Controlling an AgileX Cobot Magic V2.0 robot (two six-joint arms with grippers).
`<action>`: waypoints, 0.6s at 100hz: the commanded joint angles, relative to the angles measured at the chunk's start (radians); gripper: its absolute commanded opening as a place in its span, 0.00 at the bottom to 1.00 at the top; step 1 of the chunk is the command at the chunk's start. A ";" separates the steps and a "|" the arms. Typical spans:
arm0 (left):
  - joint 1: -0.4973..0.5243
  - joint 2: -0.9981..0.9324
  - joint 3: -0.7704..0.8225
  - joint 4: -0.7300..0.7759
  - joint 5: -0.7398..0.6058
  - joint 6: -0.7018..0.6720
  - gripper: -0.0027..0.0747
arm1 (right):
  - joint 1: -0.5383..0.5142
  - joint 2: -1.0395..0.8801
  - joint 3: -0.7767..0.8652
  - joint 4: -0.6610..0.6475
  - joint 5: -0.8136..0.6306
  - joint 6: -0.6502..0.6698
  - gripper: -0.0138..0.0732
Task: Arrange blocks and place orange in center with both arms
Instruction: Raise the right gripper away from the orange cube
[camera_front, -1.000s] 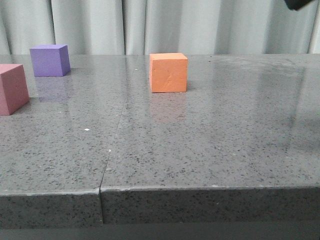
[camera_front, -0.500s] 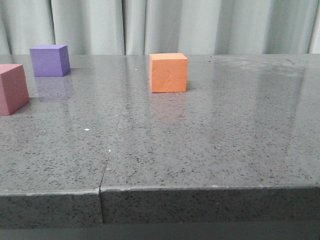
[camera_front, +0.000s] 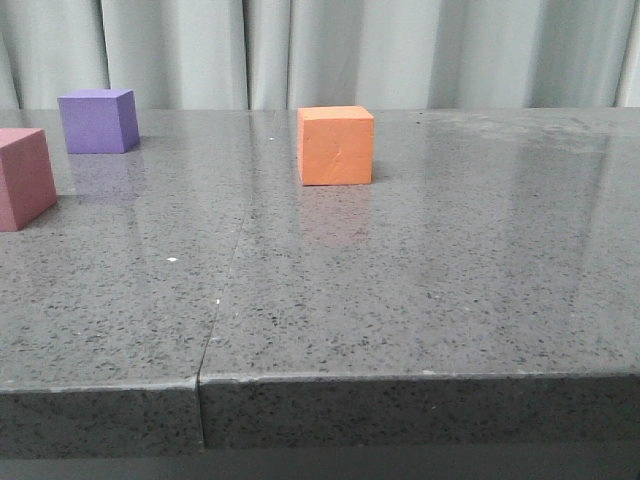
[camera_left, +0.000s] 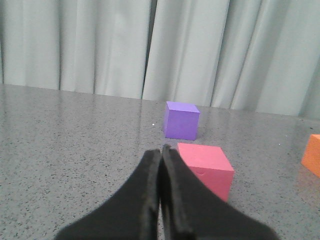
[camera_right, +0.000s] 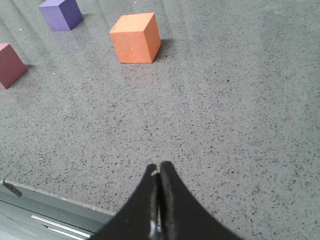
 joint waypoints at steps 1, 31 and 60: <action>0.000 0.018 -0.094 -0.012 0.003 -0.001 0.01 | -0.001 0.007 -0.023 -0.012 -0.071 -0.010 0.08; 0.000 0.301 -0.348 0.011 0.210 0.001 0.01 | -0.001 0.007 -0.023 -0.012 -0.071 -0.010 0.08; 0.000 0.648 -0.595 0.040 0.402 0.001 0.10 | -0.001 0.007 -0.023 -0.012 -0.071 -0.010 0.08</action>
